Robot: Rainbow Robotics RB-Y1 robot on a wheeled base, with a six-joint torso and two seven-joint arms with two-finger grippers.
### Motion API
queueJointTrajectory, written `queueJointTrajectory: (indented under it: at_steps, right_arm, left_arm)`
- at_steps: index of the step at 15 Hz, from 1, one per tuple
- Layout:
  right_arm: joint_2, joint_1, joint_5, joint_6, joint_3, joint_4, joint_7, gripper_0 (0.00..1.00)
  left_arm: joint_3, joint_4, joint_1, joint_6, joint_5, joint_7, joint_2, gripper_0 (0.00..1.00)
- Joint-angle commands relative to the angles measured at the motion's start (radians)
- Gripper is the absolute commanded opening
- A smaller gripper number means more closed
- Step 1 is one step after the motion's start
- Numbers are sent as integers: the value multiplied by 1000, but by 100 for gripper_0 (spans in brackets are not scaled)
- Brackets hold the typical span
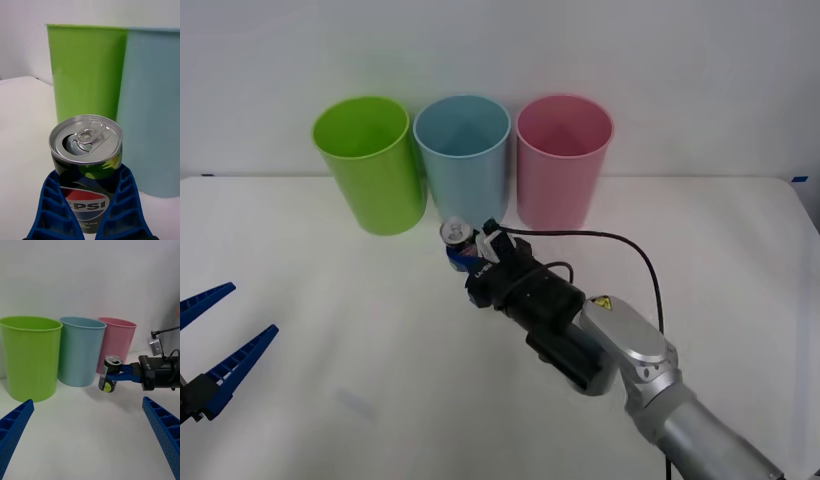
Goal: Grasp the object on the table and drop it into the matching bin: aluminum can to the light blue bin, PET bottle to the pink bin.
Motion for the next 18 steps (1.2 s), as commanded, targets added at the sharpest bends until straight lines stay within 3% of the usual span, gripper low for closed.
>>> queueJointTrajectory:
  at_steps: [1,8,14,18]
  right_arm:
    - [-54,50,-13,29,21,-125,-29,0]
    - [-180,149,1,31,18,-413,-269,0]
    - [-189,149,18,49,-22,-548,-371,0]
    - [-189,91,18,64,-25,-562,-397,0]
  left_arm:
    - [0,0,0,0,0,0,0,100]
    - [0,0,0,0,0,0,0,100]
    - [0,0,0,0,0,0,0,100]
    - [0,0,0,0,0,0,0,100]
